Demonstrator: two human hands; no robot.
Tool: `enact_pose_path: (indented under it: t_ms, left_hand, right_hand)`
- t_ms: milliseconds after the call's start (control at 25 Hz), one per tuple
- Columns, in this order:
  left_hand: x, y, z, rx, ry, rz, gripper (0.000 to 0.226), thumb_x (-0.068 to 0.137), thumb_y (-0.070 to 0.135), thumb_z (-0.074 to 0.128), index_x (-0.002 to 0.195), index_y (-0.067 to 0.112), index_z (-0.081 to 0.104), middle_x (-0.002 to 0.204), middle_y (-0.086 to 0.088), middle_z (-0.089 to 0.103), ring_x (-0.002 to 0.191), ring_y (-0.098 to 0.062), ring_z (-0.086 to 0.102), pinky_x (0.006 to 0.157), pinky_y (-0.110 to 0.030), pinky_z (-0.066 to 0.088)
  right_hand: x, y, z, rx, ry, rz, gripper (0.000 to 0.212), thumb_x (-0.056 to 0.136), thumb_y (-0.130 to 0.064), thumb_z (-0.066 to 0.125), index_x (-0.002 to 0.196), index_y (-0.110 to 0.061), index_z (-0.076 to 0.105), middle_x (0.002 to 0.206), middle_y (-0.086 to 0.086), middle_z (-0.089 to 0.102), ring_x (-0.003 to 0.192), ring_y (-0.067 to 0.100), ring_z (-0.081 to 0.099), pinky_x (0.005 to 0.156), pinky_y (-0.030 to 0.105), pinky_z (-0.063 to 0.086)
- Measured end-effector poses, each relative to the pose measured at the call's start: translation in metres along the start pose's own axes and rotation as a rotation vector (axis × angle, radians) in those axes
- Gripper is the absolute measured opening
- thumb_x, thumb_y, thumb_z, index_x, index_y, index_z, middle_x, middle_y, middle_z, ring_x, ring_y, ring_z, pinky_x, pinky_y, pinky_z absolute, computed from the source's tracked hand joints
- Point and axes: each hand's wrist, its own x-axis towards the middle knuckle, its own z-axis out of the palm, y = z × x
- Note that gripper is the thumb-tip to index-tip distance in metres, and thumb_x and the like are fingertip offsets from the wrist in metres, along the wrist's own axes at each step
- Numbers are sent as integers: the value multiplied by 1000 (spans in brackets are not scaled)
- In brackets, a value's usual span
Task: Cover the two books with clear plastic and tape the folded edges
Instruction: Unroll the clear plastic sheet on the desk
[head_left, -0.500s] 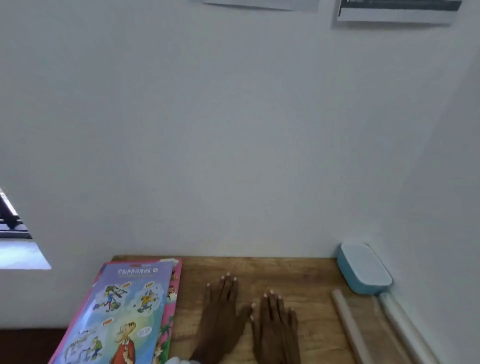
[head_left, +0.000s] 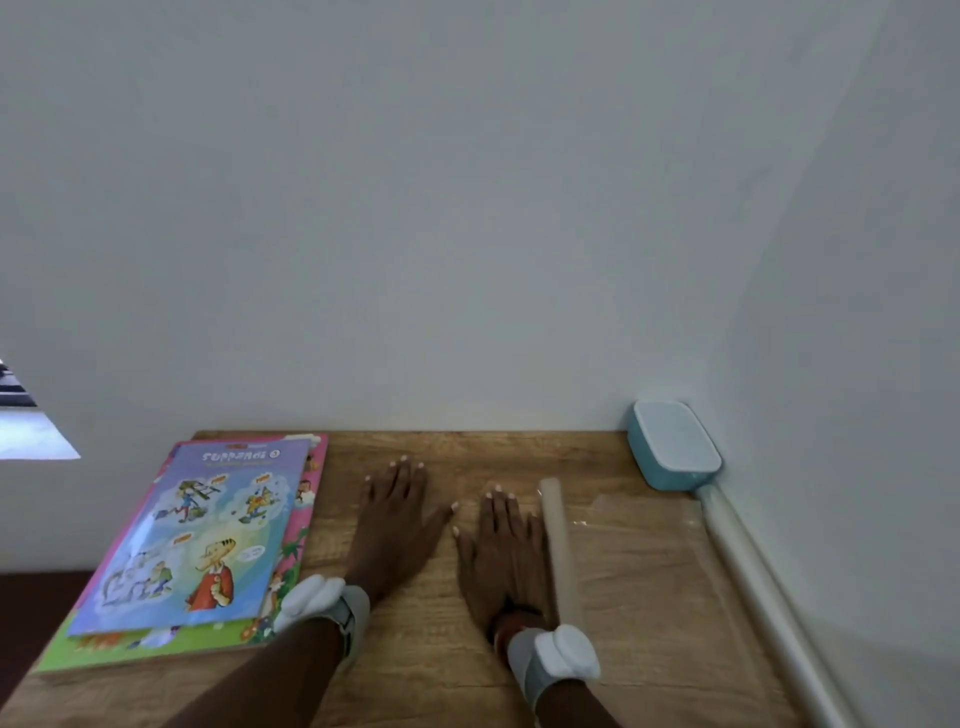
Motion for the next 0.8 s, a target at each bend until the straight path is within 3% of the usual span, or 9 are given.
enact_pose_path:
  t_ms: [200, 360, 400, 480, 600, 680, 800]
  left_hand:
    - [2, 2, 0, 15, 71, -3, 83, 90, 70, 25, 146, 11, 41, 153, -14, 37, 142, -30, 32, 114, -53, 24]
    - [2, 0, -2, 4, 64, -12, 85, 88, 74, 22, 147, 15, 39, 156, -10, 34, 145, -27, 28, 116, -50, 21]
    - [2, 0, -3, 0, 71, -15, 87, 87, 75, 22, 146, 15, 40, 156, -10, 34, 144, -26, 29, 116, -50, 22]
    - [-1, 3, -4, -25, 73, -16, 88, 86, 76, 22, 146, 15, 41, 155, -10, 35, 145, -26, 28, 116, -51, 21]
    - [0, 5, -8, -78, 6, -44, 85, 89, 74, 27, 148, 14, 36, 158, -9, 29, 147, -24, 22, 118, -48, 15]
    - [-10, 9, -23, -113, 39, -13, 80, 89, 71, 28, 139, 12, 47, 149, -11, 42, 139, -26, 35, 114, -44, 24]
    - [-40, 27, -36, -252, 288, 89, 49, 92, 57, 41, 106, 17, 65, 109, -3, 66, 99, -22, 62, 83, -33, 50]
  right_hand:
    - [5, 2, 9, 48, 34, -10, 63, 95, -52, 30, 136, -10, 53, 143, 9, 50, 132, 25, 47, 108, 45, 21]
    - [1, 2, 0, 68, 255, -40, 58, 99, -44, 22, 127, -9, 60, 134, 11, 57, 120, 29, 57, 103, 48, 31]
    - [-2, 4, -12, 54, 327, 4, 53, 96, -43, 29, 124, -11, 60, 131, 11, 59, 116, 30, 59, 98, 48, 35]
    - [-13, 16, -35, -4, 386, 261, 49, 85, -43, 49, 120, -11, 59, 121, 14, 61, 106, 32, 58, 87, 47, 38]
    - [-32, 32, -52, -23, 142, 580, 47, 79, -45, 62, 112, -12, 55, 106, 13, 57, 93, 28, 54, 76, 42, 40]
    - [-50, 27, -53, 2, 25, 553, 33, 87, -39, 55, 111, -17, 49, 107, 7, 54, 95, 22, 55, 73, 37, 45]
    - [-54, 1, -52, 141, -23, 480, 32, 92, -32, 47, 120, -18, 44, 119, 5, 50, 107, 20, 53, 79, 33, 47]
